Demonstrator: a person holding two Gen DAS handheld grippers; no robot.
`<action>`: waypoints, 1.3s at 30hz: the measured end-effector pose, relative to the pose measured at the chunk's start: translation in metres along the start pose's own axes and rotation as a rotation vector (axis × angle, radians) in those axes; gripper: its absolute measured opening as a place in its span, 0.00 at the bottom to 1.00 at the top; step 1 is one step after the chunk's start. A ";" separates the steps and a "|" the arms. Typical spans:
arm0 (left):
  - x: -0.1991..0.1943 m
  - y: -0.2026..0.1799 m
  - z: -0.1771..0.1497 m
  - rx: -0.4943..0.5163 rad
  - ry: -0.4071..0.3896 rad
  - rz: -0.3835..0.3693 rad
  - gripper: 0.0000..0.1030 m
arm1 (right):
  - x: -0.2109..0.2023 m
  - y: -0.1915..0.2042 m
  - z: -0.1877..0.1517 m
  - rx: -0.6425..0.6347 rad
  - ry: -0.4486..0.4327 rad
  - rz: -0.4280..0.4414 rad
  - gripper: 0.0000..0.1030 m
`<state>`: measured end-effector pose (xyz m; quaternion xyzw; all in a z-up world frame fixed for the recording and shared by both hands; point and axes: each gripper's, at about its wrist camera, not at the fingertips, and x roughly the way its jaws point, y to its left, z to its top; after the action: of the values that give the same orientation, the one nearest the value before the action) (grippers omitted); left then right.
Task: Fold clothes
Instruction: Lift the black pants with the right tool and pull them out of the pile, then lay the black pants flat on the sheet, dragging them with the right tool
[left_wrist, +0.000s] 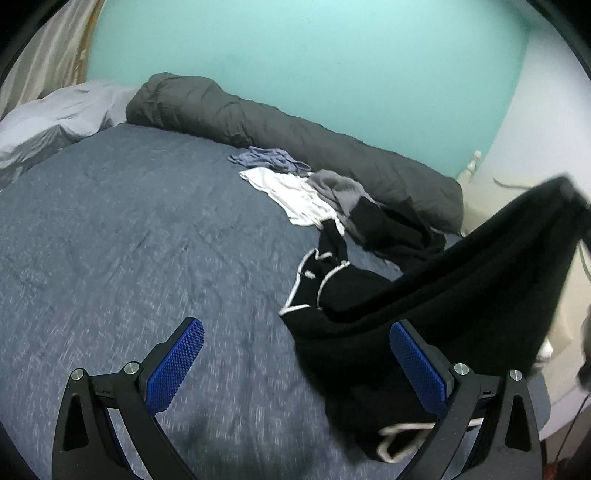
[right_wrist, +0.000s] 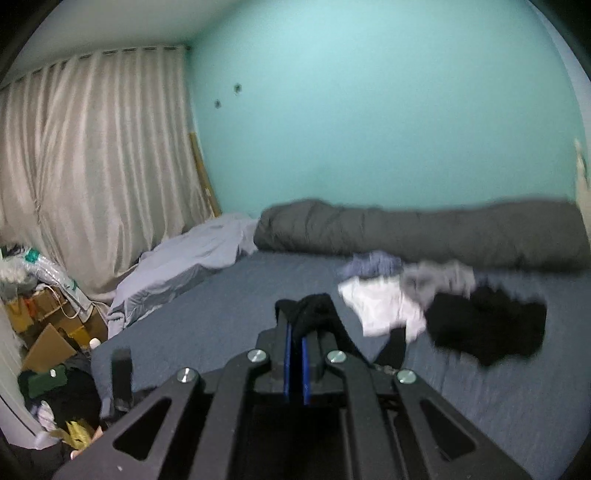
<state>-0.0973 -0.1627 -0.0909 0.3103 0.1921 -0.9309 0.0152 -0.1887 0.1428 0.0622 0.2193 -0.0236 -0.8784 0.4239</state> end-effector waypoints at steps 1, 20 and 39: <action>0.000 -0.001 -0.004 0.008 0.004 0.007 1.00 | 0.001 -0.003 -0.011 0.018 0.010 -0.002 0.04; 0.073 0.021 -0.058 -0.043 0.092 -0.008 1.00 | 0.095 -0.066 -0.208 0.157 0.520 -0.108 0.05; 0.107 0.042 -0.065 -0.046 0.085 0.000 1.00 | 0.067 -0.099 -0.165 0.193 0.491 -0.081 0.18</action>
<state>-0.1400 -0.1681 -0.2157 0.3492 0.2140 -0.9122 0.0142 -0.2312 0.1798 -0.1334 0.4662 0.0051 -0.8087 0.3586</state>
